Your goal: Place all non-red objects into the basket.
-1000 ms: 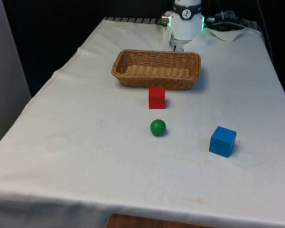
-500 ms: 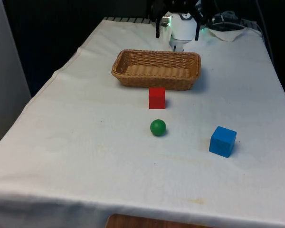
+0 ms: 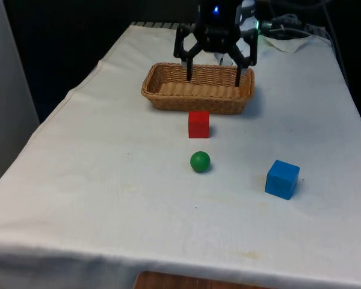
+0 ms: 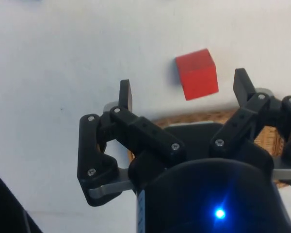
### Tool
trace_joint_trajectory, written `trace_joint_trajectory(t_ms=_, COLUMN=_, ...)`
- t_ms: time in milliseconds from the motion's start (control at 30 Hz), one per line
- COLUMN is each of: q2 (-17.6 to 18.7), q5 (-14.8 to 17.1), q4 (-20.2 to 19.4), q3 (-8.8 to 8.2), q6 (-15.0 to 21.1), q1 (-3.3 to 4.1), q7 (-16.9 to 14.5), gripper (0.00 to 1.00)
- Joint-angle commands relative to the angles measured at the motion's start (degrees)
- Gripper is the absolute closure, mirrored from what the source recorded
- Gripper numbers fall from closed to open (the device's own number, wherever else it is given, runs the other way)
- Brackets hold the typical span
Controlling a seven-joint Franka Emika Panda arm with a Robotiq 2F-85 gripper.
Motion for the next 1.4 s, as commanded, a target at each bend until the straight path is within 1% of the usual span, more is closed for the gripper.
trace_joint_trajectory(t_ms=0, q2=0.86, q5=0.92, q4=0.52, q3=0.29, q6=0.46, q1=-0.52, q7=-0.57, gripper=0.00)
trace_joint_trajectory(t_ms=33, q2=1.32, q5=1.26, q4=0.80, q3=0.17, q6=0.69, q1=-0.57, q7=-0.74, gripper=0.00)
trace_joint_trajectory(t_ms=67, q2=2.46, q5=2.01, q4=1.26, q3=0.06, q6=1.43, q1=-0.80, q7=-1.20, gripper=0.00)
trace_joint_trajectory(t_ms=100, q2=2.23, q5=1.49, q4=1.03, q3=-0.34, q6=1.26, q1=-0.29, q7=-0.80, gripper=0.00)
trace_joint_trajectory(t_ms=133, q2=3.04, q5=2.41, q4=1.49, q3=-0.06, q6=1.72, q1=-0.92, q7=-1.43, gripper=0.00)
trace_joint_trajectory(t_ms=167, q2=3.50, q5=2.75, q4=1.72, q3=-0.17, q6=2.01, q1=-0.92, q7=-1.66, gripper=0.00)
trace_joint_trajectory(t_ms=300, q2=6.13, q5=4.98, q4=2.86, q3=-0.63, q6=3.61, q1=-1.38, q7=-3.09, gripper=0.00)
trace_joint_trajectory(t_ms=367, q2=7.22, q5=5.96, q4=3.38, q3=-0.86, q6=4.18, q1=-1.49, q7=-3.67, gripper=0.00)
trace_joint_trajectory(t_ms=400, q2=6.53, q5=5.16, q4=2.92, q3=-1.32, q6=3.84, q1=-0.86, q7=-3.09, gripper=0.00)
trace_joint_trajectory(t_ms=433, q2=7.68, q5=6.36, q4=3.61, q3=-0.97, q6=4.41, q1=-1.55, q7=-3.95, gripper=0.00)
trace_joint_trajectory(t_ms=533, q2=9.17, q5=7.85, q4=4.13, q3=-1.26, q6=5.33, q1=-1.78, q7=-4.93, gripper=0.00)
trace_joint_trajectory(t_ms=567, q2=10.14, q5=8.94, q4=4.30, q3=-1.49, q6=6.07, q1=-1.83, q7=-5.67, gripper=0.00)
trace_joint_trajectory(t_ms=667, q2=11.17, q5=10.31, q4=4.24, q3=-1.78, q6=6.99, q1=-1.89, q7=-6.76, gripper=0.00)
trace_joint_trajectory(t_ms=700, q2=10.94, q5=9.74, q4=4.13, q3=-2.29, q6=6.65, q1=-1.38, q7=-6.30, gripper=0.00)
trace_joint_trajectory(t_ms=733, q2=11.52, q5=10.89, q4=4.24, q3=-1.78, q6=7.39, q1=-1.95, q7=-7.16, gripper=0.00)
trace_joint_trajectory(t_ms=767, q2=12.03, q5=11.80, q4=4.18, q3=-1.89, q6=7.85, q1=-2.06, q7=-7.91, gripper=0.00)
trace_joint_trajectory(t_ms=900, q2=13.29, q5=13.69, q4=4.18, q3=-2.01, q6=8.82, q1=-2.12, q7=-9.17, gripper=0.00)
trace_joint_trajectory(t_ms=933, q2=13.12, q5=13.12, q4=4.13, q3=-2.52, q6=8.31, q1=-1.72, q7=-8.77, gripper=0.00)
trace_joint_trajectory(t_ms=967, q2=13.58, q5=14.09, q4=4.13, q3=-1.95, q6=9.17, q1=-2.18, q7=-9.40, gripper=0.00)
trace_joint_trajectory(t_ms=1033, q2=14.15, q5=14.95, q4=4.13, q3=-1.95, q6=9.68, q1=-2.18, q7=-9.91, gripper=0.00)
trace_joint_trajectory(t_ms=1067, q2=14.73, q5=15.93, q4=4.13, q3=-1.89, q6=10.14, q1=-2.29, q7=-10.54, gripper=0.00)
trace_joint_trajectory(t_ms=1200, q2=15.76, q5=17.82, q4=4.13, q3=-1.95, q6=11.00, q1=-2.23, q7=-11.75, gripper=0.00)
trace_joint_trajectory(t_ms=1233, q2=15.64, q5=17.42, q4=4.07, q3=-2.52, q6=10.43, q1=-1.78, q7=-11.40, gripper=0.00)
trace_joint_trajectory(t_ms=1267, q2=15.99, q5=18.22, q4=4.13, q3=-1.95, q6=11.17, q1=-2.23, q7=-11.92, gripper=0.00)
trace_joint_trajectory(t_ms=1367, q2=17.19, q5=19.65, q4=4.30, q3=-1.89, q6=11.86, q1=-2.18, q7=-12.61, gripper=0.00)
